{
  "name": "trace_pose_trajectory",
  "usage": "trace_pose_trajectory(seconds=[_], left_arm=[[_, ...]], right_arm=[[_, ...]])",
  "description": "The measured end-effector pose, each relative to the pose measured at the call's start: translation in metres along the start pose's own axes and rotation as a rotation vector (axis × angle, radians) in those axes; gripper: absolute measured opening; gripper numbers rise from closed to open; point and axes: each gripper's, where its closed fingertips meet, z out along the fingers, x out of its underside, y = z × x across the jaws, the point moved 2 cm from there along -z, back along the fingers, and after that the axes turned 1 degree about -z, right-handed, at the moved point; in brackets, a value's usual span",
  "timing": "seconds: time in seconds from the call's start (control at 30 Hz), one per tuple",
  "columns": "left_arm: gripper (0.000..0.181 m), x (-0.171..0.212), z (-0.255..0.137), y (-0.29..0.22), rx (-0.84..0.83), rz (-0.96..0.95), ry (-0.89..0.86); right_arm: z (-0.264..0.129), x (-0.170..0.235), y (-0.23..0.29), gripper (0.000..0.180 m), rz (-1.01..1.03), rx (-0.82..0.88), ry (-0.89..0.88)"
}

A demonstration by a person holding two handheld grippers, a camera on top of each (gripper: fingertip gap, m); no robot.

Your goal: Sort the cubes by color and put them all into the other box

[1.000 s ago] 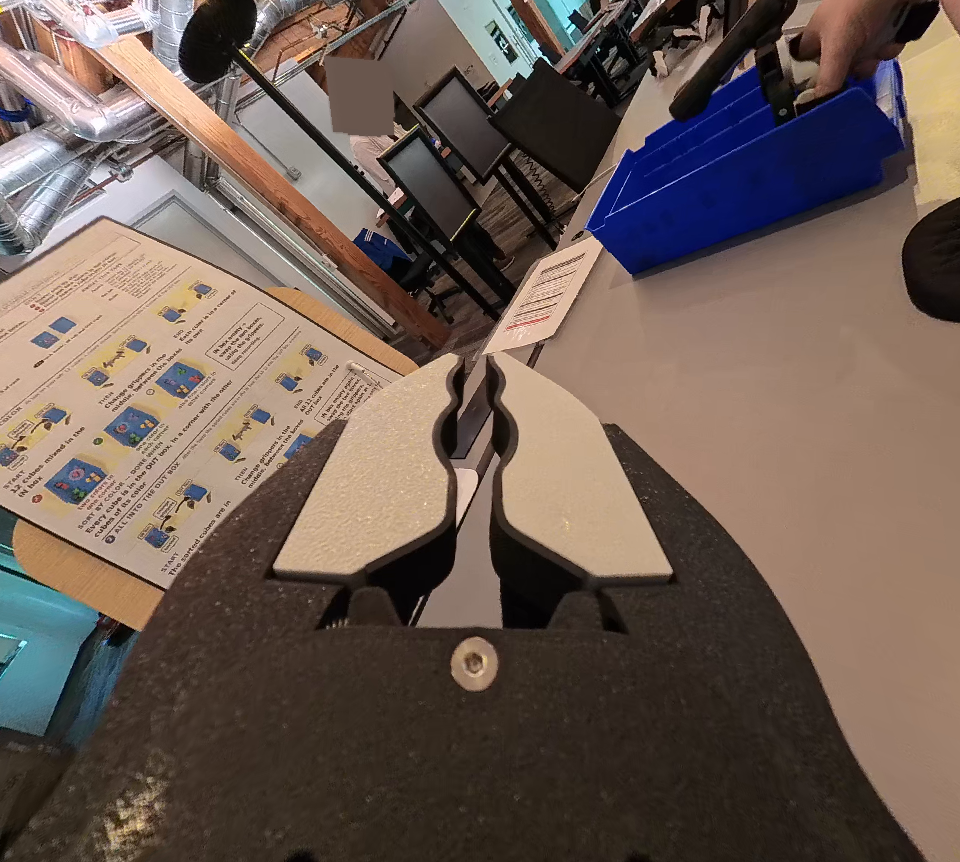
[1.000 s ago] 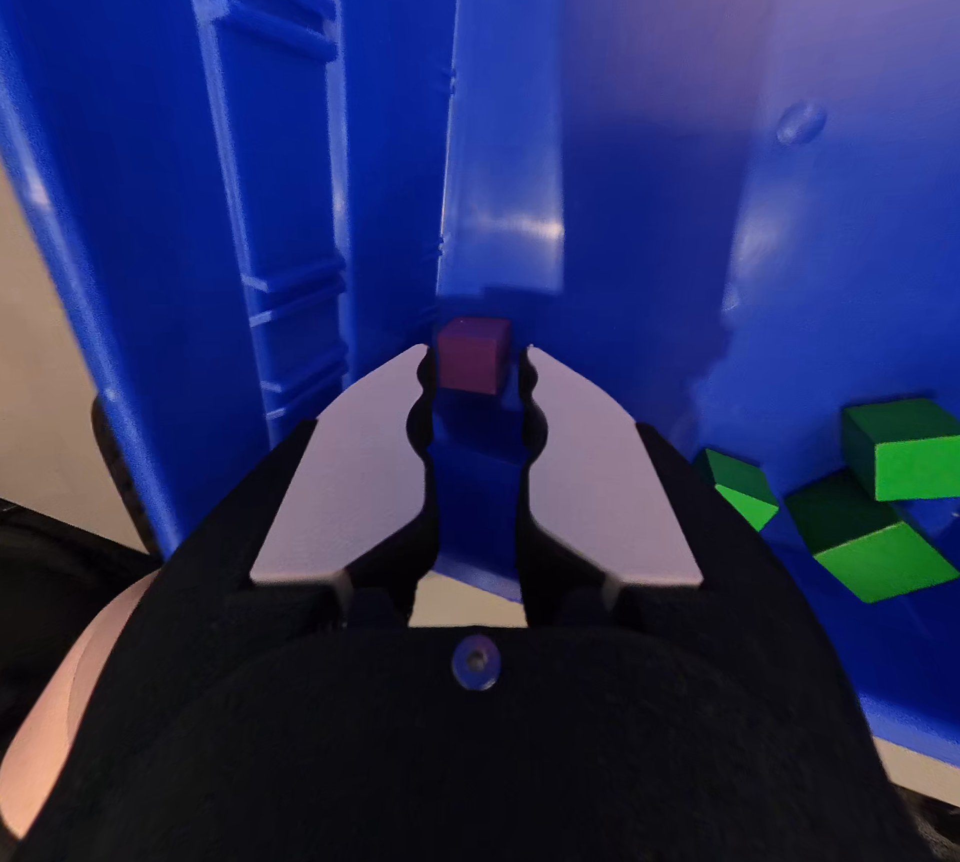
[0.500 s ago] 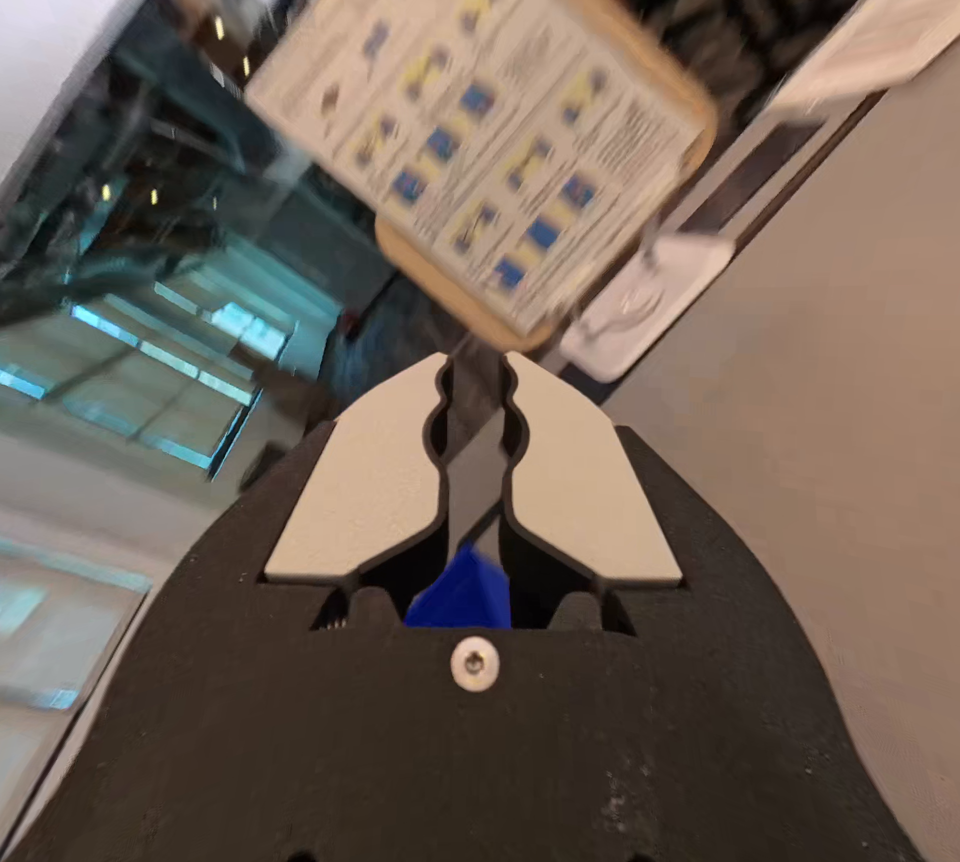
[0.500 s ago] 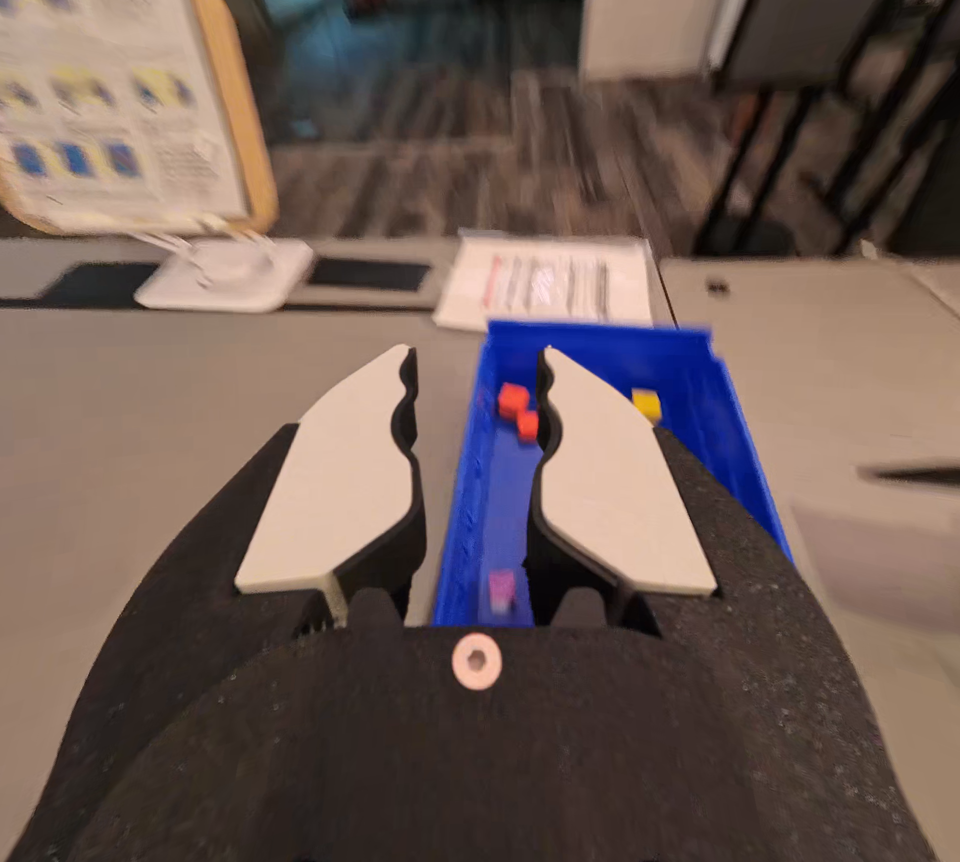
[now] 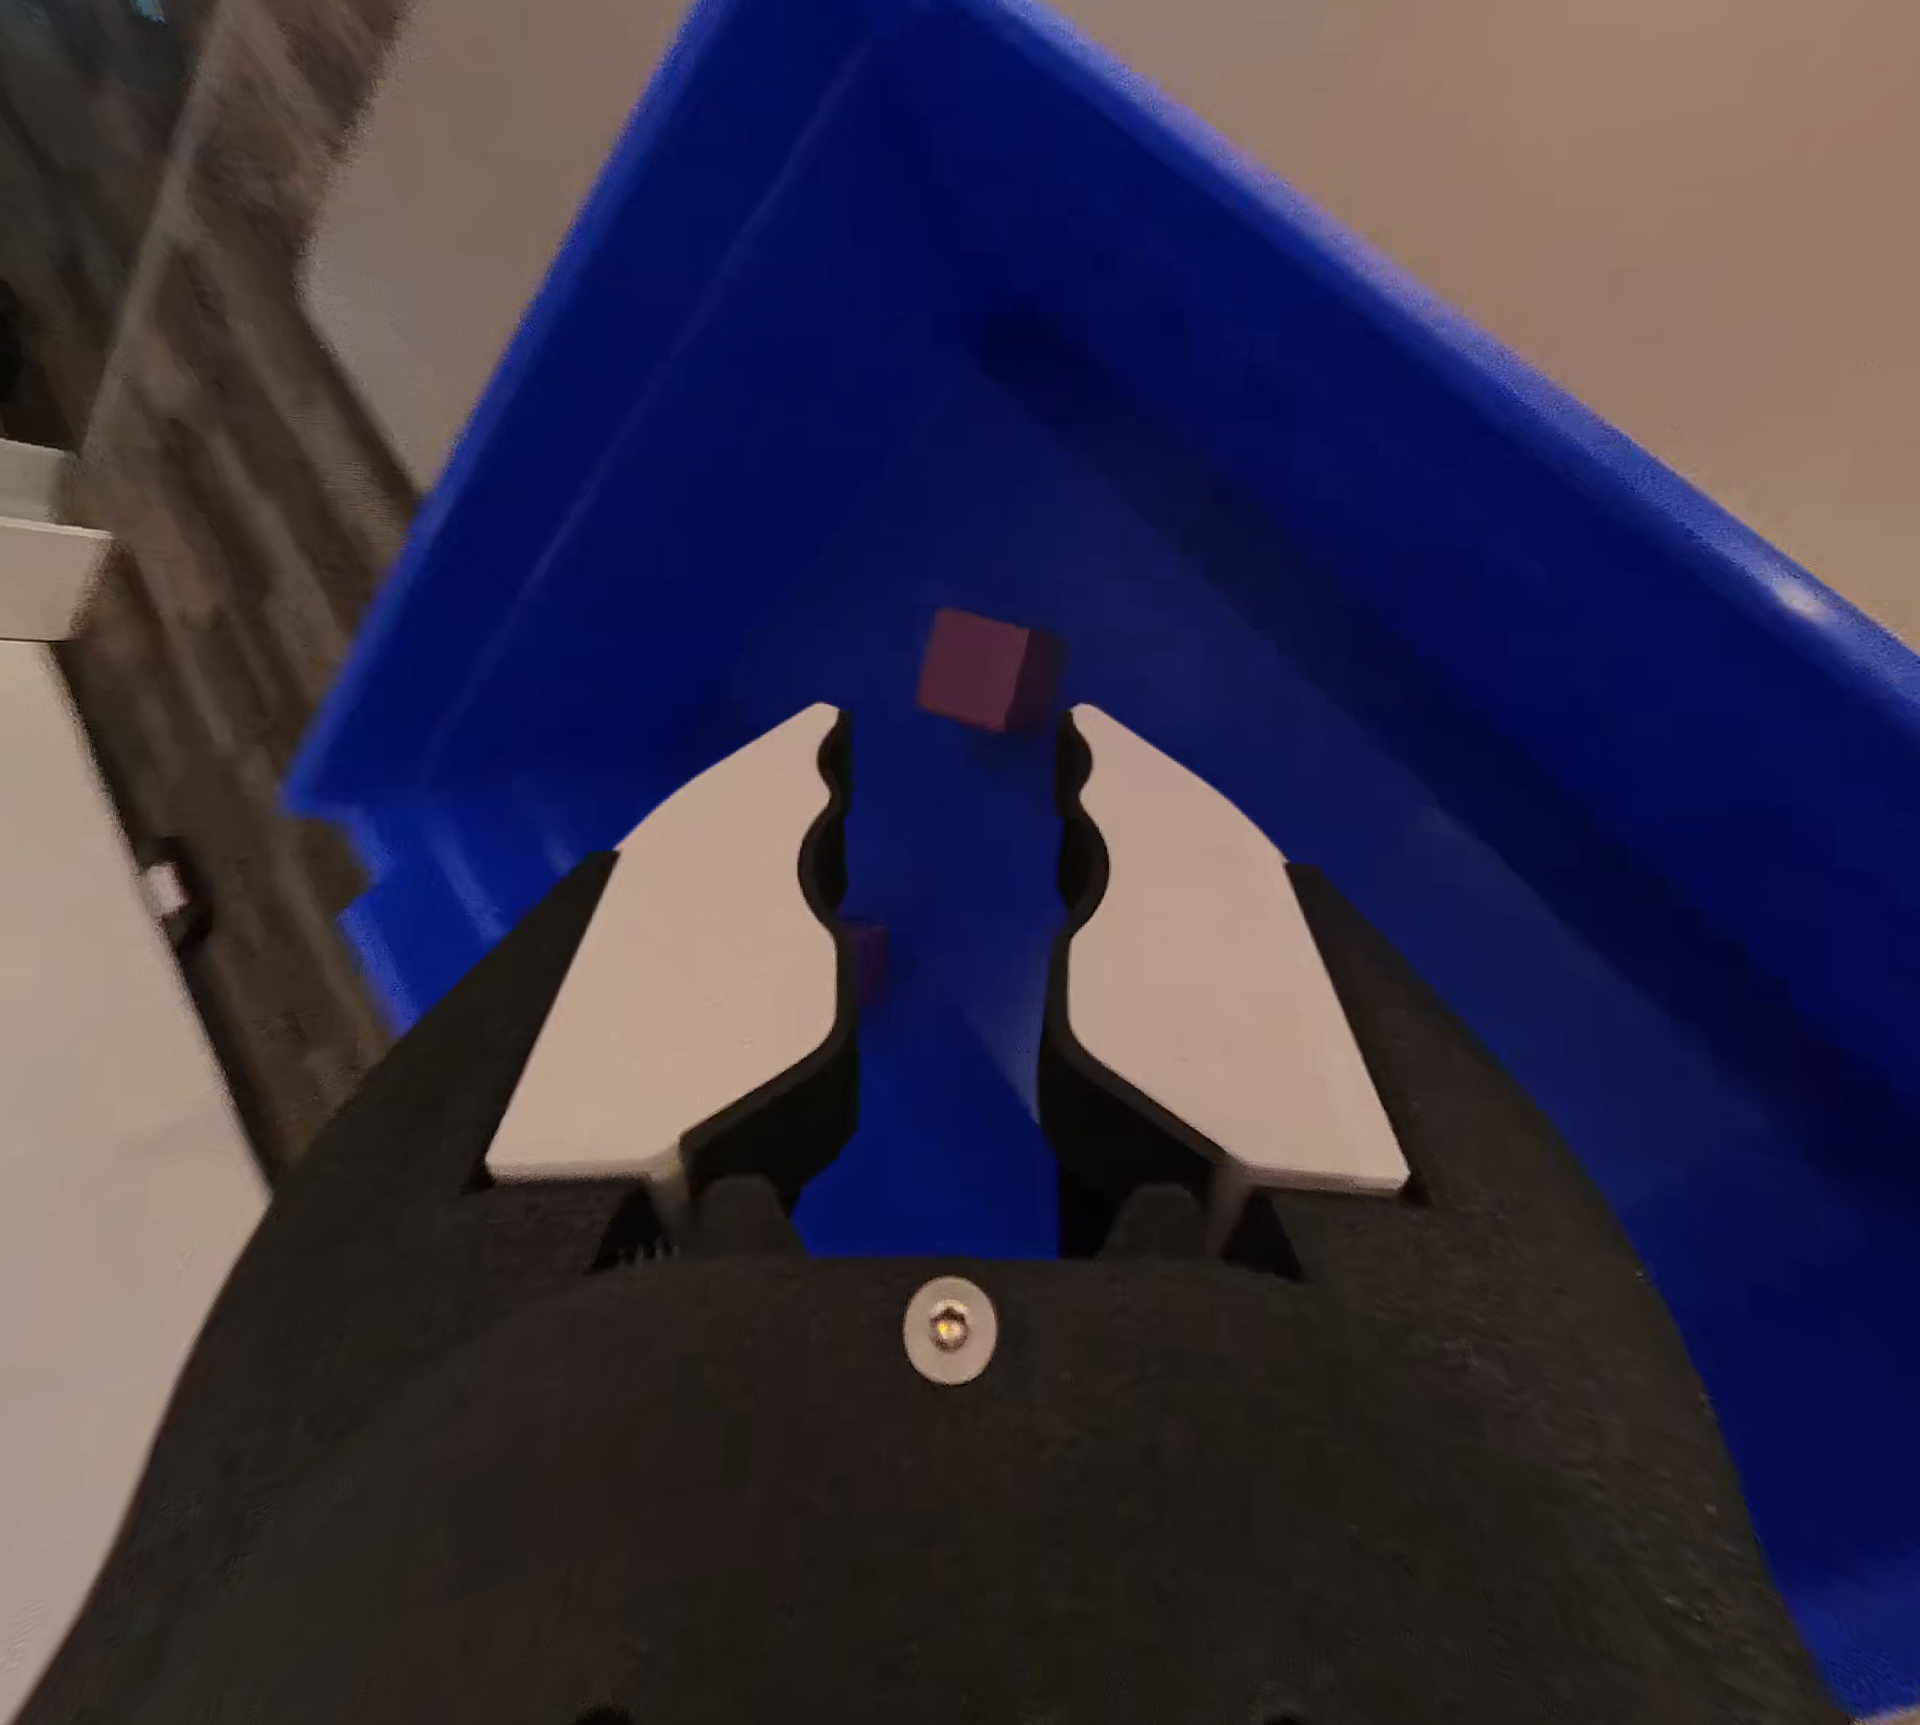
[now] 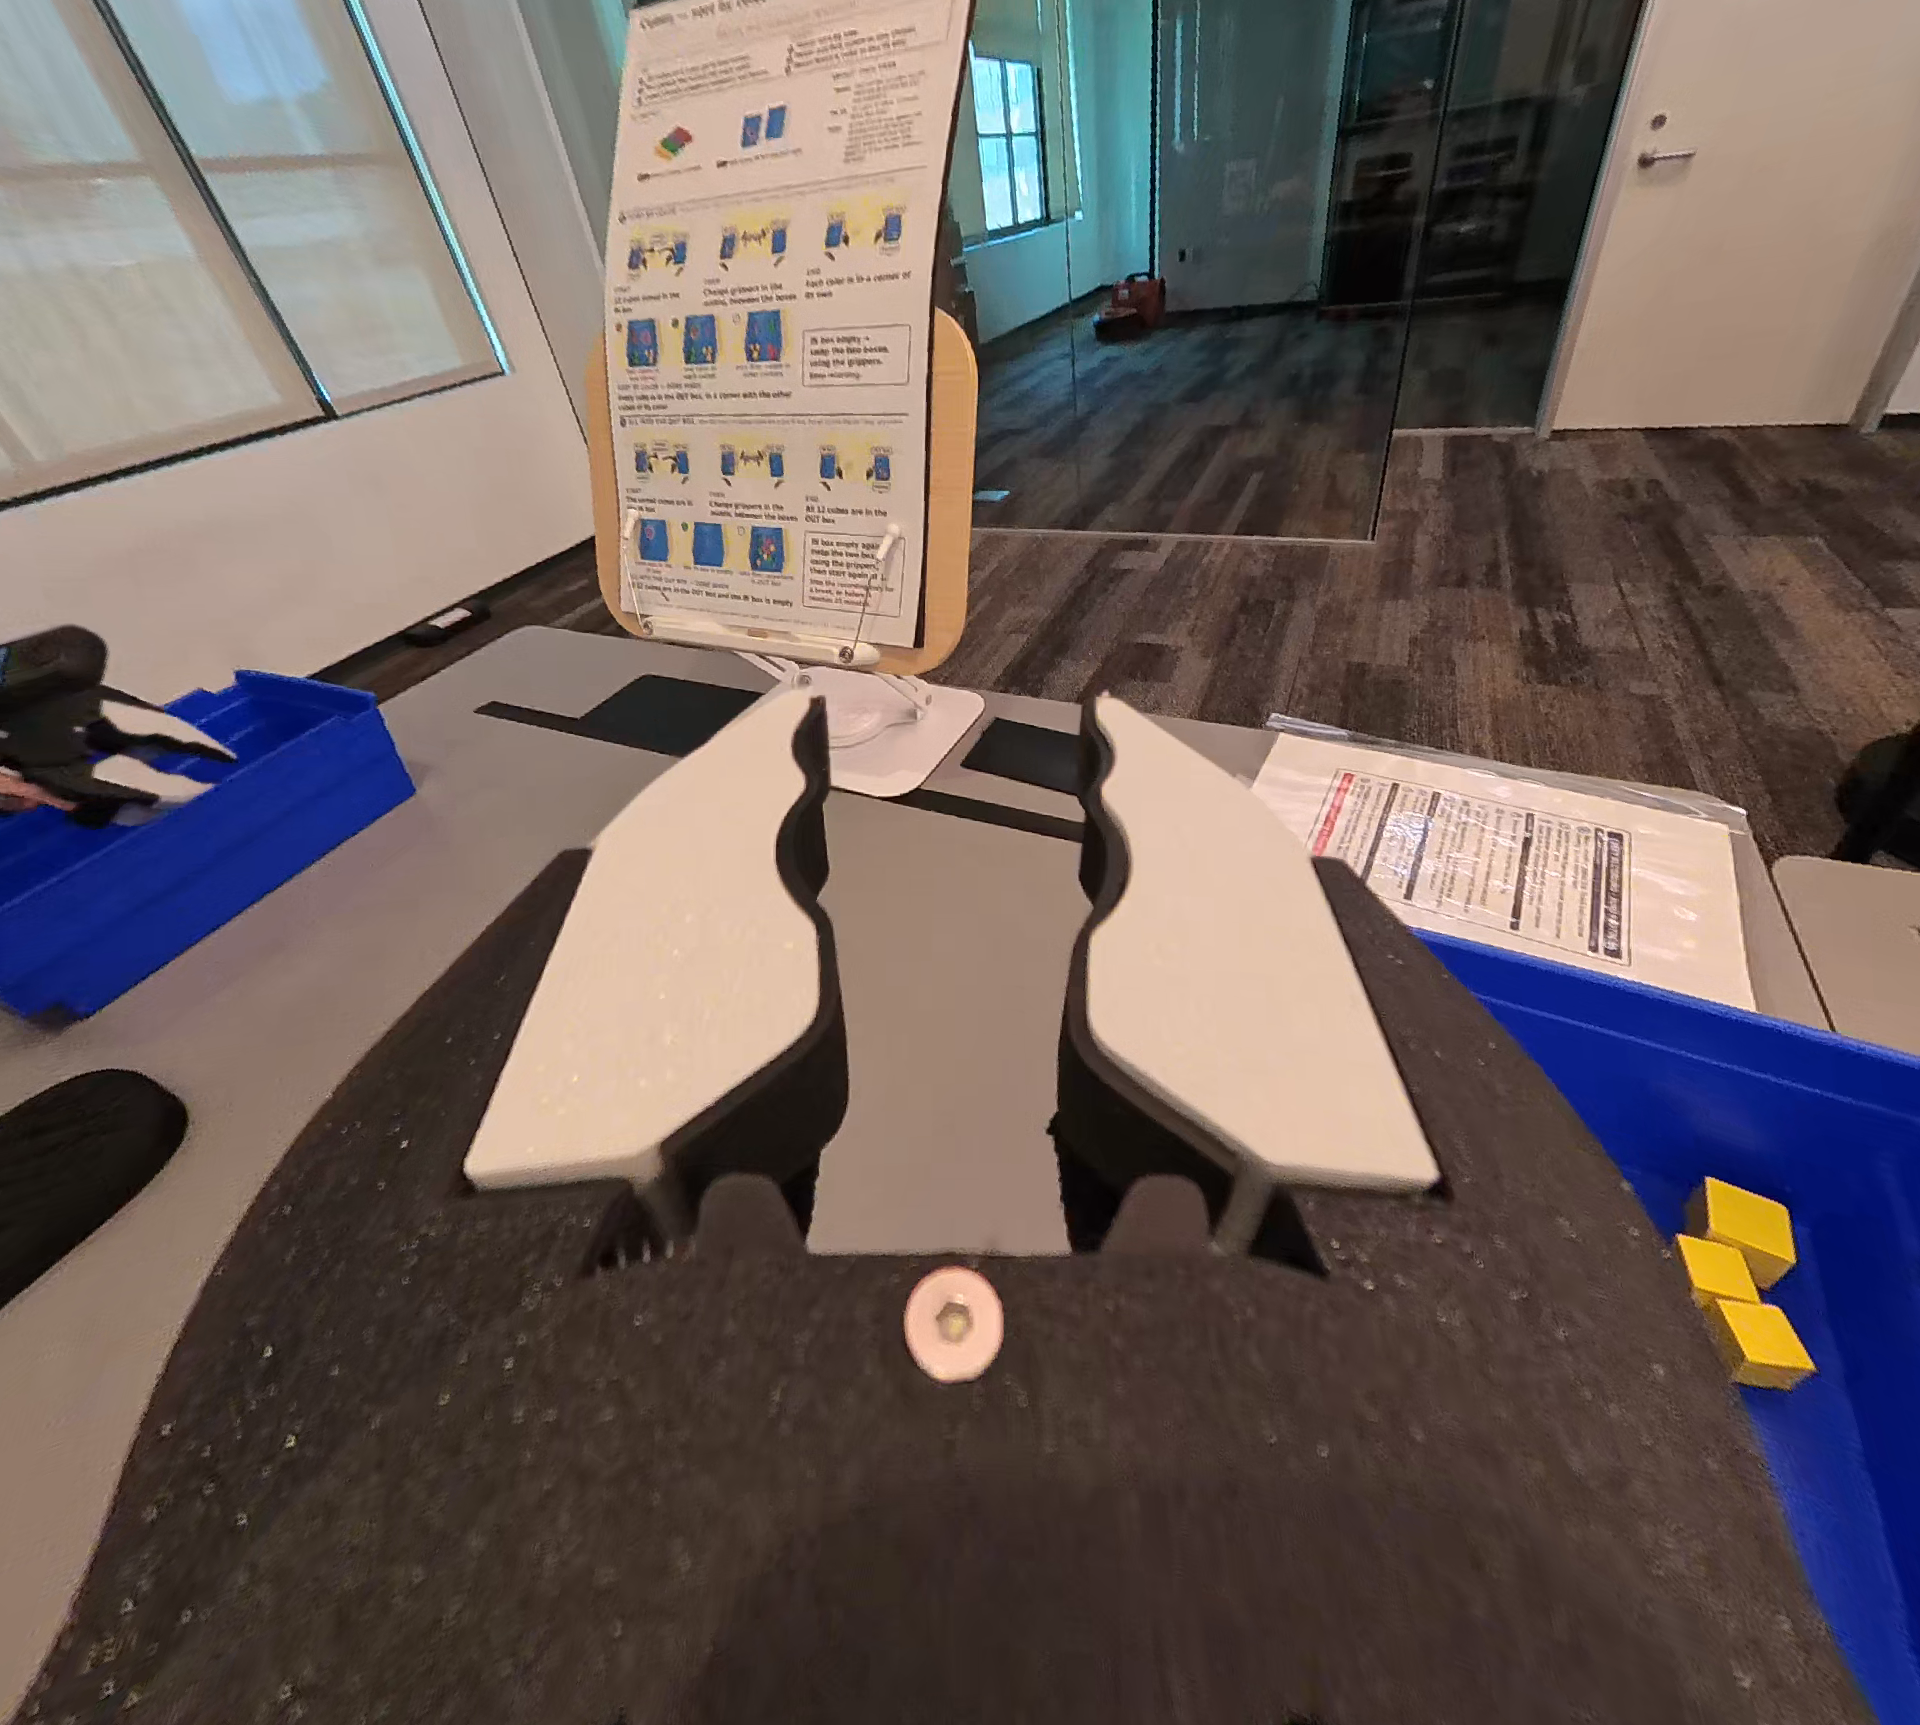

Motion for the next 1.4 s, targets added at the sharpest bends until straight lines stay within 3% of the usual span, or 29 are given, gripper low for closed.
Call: trace_pose_trajectory(seconds=[0.1,0.3,0.4,0.5,0.67,0.77,0.87,1.03,1.2,1.4], left_arm=[[0.051,0.004,0.024,0.001,0.070,0.000,0.048],[0.055,0.013,0.048,0.003,0.135,0.005,0.114],[0.049,0.015,0.056,-0.003,0.160,0.000,0.132],[0.033,0.013,0.060,0.000,0.131,-0.005,0.137],[0.029,0.007,0.044,0.009,0.104,-0.054,0.101],[0.028,-0.031,0.005,0.033,-0.039,-0.101,-0.115],[0.028,-0.096,-0.060,0.038,-0.166,-0.117,-0.419],[0.028,-0.204,-0.146,-0.029,-0.262,-0.016,-0.822],[0.027,-0.286,-0.176,-0.124,-0.325,0.155,-1.000],[0.027,-0.339,-0.172,-0.217,-0.249,0.324,-1.070]], right_arm=[[0.002,0.002,0.000,0.046,0.018,-0.007,0.002],[0.004,0.002,0.003,0.045,0.030,-0.017,0.006],[0.006,0.005,0.003,0.045,0.037,-0.023,0.023],[0.010,0.008,0.003,0.045,0.039,-0.029,0.048],[0.013,0.014,0.004,0.045,0.038,-0.046,0.080],[0.014,0.012,0.008,0.043,0.032,-0.055,0.075],[0.024,0.004,0.029,0.041,0.026,-0.140,0.048],[0.057,-0.004,0.105,0.042,-0.014,-0.439,0.028],[0.097,0.000,0.196,0.052,0.040,-0.697,0.009],[0.150,0.047,0.242,0.054,0.005,-0.600,0.142]])
